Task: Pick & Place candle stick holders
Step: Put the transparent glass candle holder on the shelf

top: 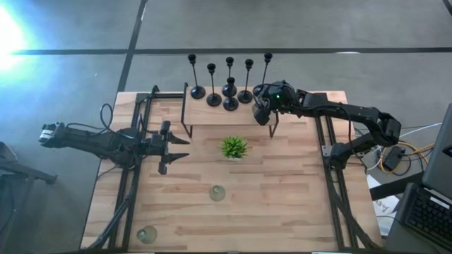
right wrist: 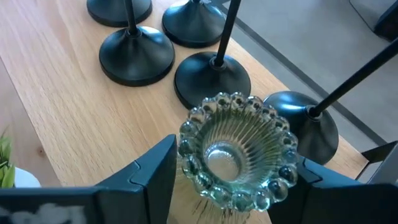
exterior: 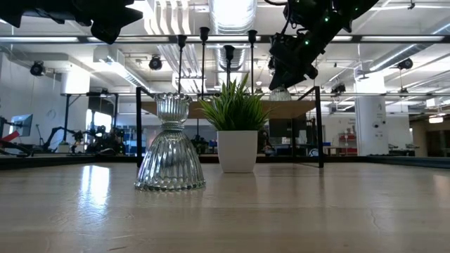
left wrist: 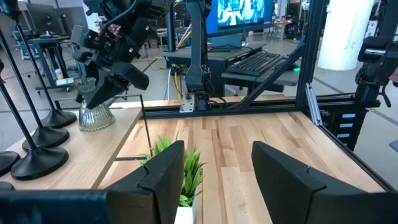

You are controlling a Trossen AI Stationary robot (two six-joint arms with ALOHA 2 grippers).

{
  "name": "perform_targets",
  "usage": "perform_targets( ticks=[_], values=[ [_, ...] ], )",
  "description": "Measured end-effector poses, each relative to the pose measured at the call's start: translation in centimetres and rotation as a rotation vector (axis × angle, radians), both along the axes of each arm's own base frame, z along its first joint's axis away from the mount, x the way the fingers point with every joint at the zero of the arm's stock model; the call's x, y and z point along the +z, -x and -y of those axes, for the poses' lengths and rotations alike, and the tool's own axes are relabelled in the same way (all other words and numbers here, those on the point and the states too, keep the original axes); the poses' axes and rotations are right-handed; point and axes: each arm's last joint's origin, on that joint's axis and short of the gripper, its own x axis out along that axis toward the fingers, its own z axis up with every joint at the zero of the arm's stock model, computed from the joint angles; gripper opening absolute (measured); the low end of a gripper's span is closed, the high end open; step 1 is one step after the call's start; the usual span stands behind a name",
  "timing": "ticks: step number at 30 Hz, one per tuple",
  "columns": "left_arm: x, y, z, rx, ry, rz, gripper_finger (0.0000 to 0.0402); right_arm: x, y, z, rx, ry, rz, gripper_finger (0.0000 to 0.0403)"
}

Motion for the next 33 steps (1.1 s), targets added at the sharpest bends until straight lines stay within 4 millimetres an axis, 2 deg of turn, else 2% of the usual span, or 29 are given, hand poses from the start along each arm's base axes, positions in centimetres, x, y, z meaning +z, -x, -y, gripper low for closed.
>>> perform_targets(
  ticks=[20, 28, 33],
  values=[
    [0.0, 0.0, 0.0, 0.001, -0.001, -0.004, 0.0193, 0.5, -0.1, 0.0, 0.028, 0.045, 0.018, 0.0231],
    [-0.1, 0.0, 0.0, 0.001, -0.001, -0.008, 0.0193, 2.4, 0.6, -0.4, 0.041, 0.090, 0.081, 0.0228],
    [-0.1, 0.0, 0.0, 0.001, -0.002, -0.008, 0.0193, 4.3, 1.7, -1.4, 0.091, 0.098, 0.161, 0.0228]
  ],
)
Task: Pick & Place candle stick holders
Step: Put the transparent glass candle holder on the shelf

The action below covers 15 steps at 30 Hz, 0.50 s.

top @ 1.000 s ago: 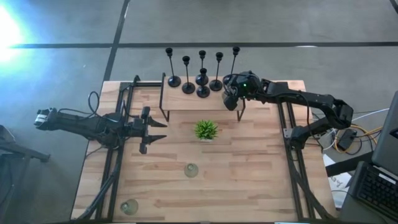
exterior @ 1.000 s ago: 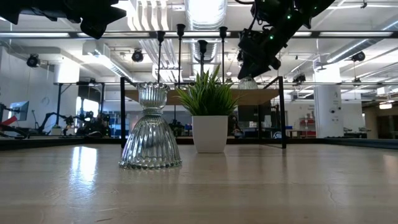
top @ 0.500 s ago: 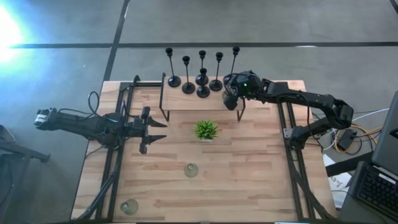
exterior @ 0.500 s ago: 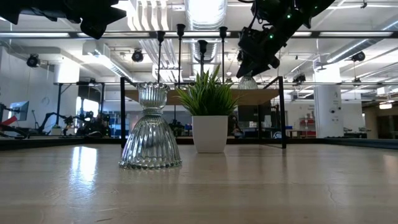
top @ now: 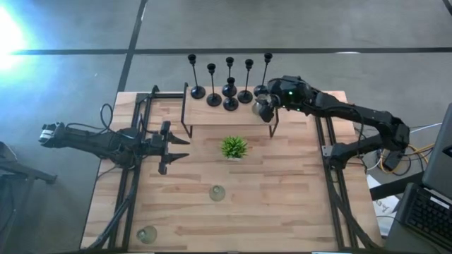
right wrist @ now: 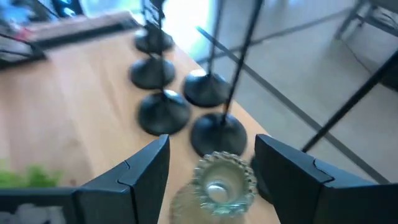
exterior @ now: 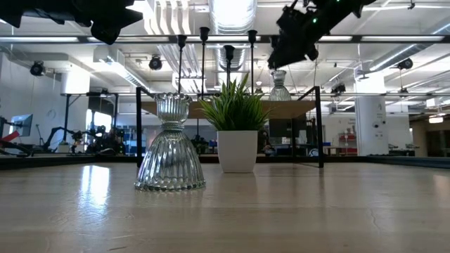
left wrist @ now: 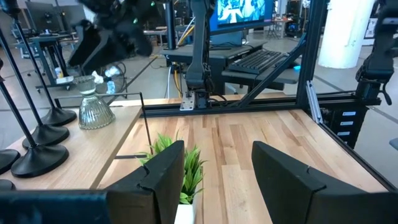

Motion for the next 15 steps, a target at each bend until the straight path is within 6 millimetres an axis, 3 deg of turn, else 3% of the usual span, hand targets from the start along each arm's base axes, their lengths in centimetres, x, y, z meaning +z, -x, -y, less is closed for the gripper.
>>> perform_targets(
  ticks=[5, 10, 13, 15],
  values=[
    [0.0, 0.0, 0.0, 0.000, -0.005, 0.000, 0.0193, 2.3, 1.2, -2.5, 0.145, -0.001, 0.102, 0.0224],
    [0.0, 0.0, 0.0, 0.001, -0.010, 0.000, 0.0193, 4.2, 2.3, -6.2, 0.316, -0.010, 0.187, 0.0203],
    [0.0, 0.0, 0.0, 0.001, -0.015, 0.001, 0.0193, 4.0, 2.4, -9.2, 0.422, -0.036, 0.181, 0.0182],
    [0.0, 0.0, 0.0, 0.001, -0.015, 0.002, 0.0193, 2.8, 2.1, -11.3, 0.470, -0.068, 0.149, 0.0168]
  ],
)
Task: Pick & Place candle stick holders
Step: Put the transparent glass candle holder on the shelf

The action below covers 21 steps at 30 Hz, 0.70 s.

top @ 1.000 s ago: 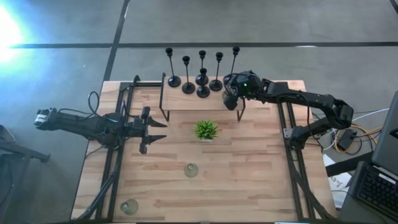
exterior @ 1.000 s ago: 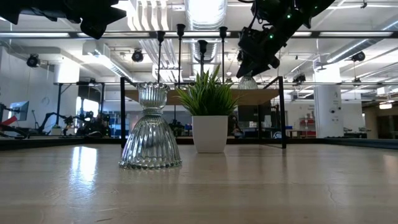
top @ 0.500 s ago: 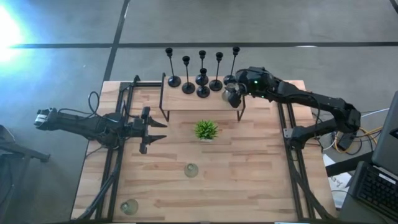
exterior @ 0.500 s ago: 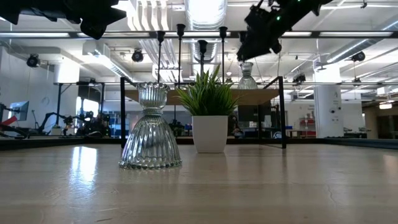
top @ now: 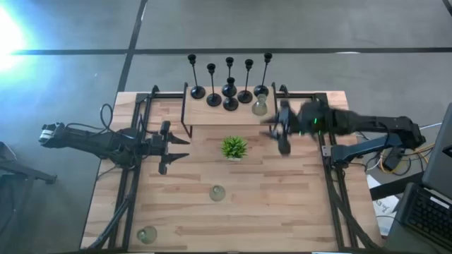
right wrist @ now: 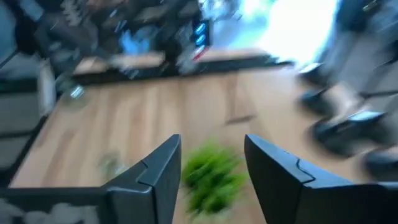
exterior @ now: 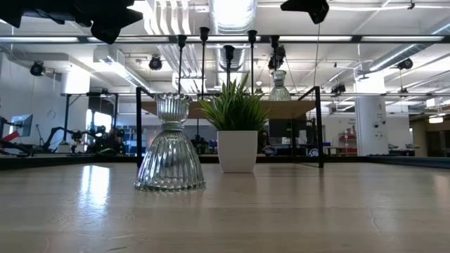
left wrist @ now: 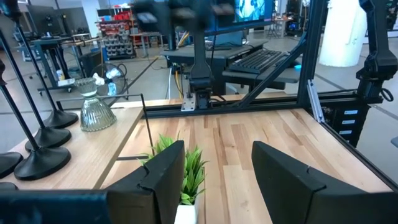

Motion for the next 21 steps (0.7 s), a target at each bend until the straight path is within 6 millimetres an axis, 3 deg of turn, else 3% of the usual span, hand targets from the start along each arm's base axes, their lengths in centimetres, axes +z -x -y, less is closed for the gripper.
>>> perform_targets(
  ticks=[5, 11, 16, 21],
  values=[
    [0.1, 0.0, 0.0, 0.000, 0.003, 0.012, 0.0193, -5.3, -1.0, -5.6, 0.009, -0.010, -0.097, 0.0135],
    [0.1, 0.0, 0.0, 0.000, 0.004, 0.015, 0.0193, -10.2, -1.8, -11.0, -0.031, 0.020, 0.016, 0.0113],
    [0.2, 0.0, 0.0, 0.000, 0.005, 0.023, 0.0193, -14.6, -2.8, -13.4, -0.061, 0.033, 0.024, 0.0107],
    [0.3, 0.0, 0.0, 0.000, 0.006, 0.030, 0.0193, -19.0, -4.4, -14.6, -0.064, -0.021, -0.025, 0.0122]
  ],
)
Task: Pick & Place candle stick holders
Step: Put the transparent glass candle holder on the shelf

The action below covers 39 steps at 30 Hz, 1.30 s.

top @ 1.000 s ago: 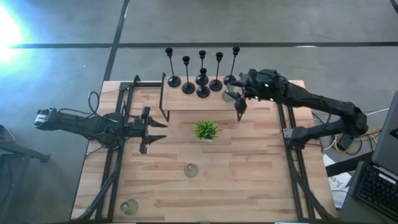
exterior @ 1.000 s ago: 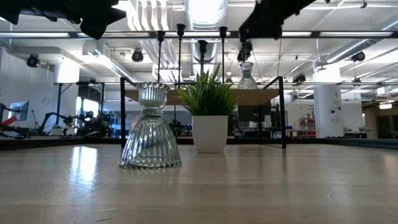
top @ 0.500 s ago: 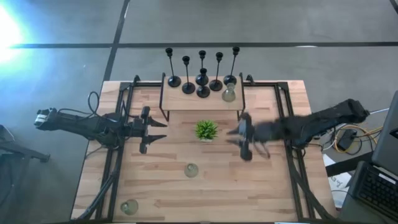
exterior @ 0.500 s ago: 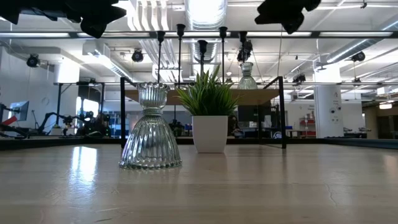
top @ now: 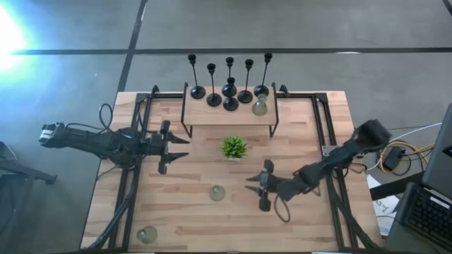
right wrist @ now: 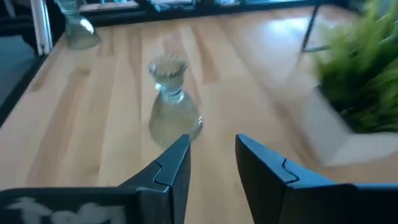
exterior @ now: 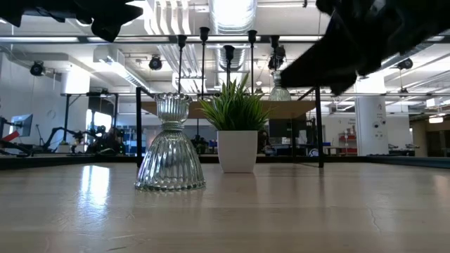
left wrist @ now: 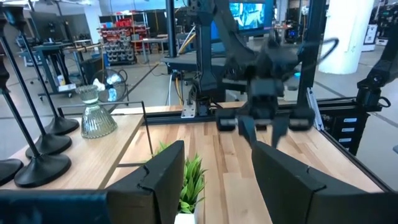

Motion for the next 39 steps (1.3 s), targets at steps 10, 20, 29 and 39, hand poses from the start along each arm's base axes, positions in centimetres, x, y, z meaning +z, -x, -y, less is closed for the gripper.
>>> perform_targets(
  ticks=[10, 20, 29, 39],
  values=[
    [0.1, 0.0, 0.0, 0.000, 0.000, 0.013, 0.0193, -4.4, -4.1, -1.9, 0.013, 0.026, -0.009, 0.0201],
    [0.3, 0.0, -0.1, 0.017, 0.006, 0.028, 0.0193, -4.4, -9.2, -2.1, 0.028, 0.067, 0.016, 0.0217],
    [0.2, 0.0, 0.0, 0.017, 0.006, 0.020, 0.0193, -5.4, -12.1, -1.9, 0.086, 0.030, 0.009, 0.0210],
    [0.3, 0.2, -1.1, 0.394, 0.039, 0.029, 0.0193, -5.0, -13.2, -0.9, 0.101, 0.058, 0.021, 0.0202]
  ],
)
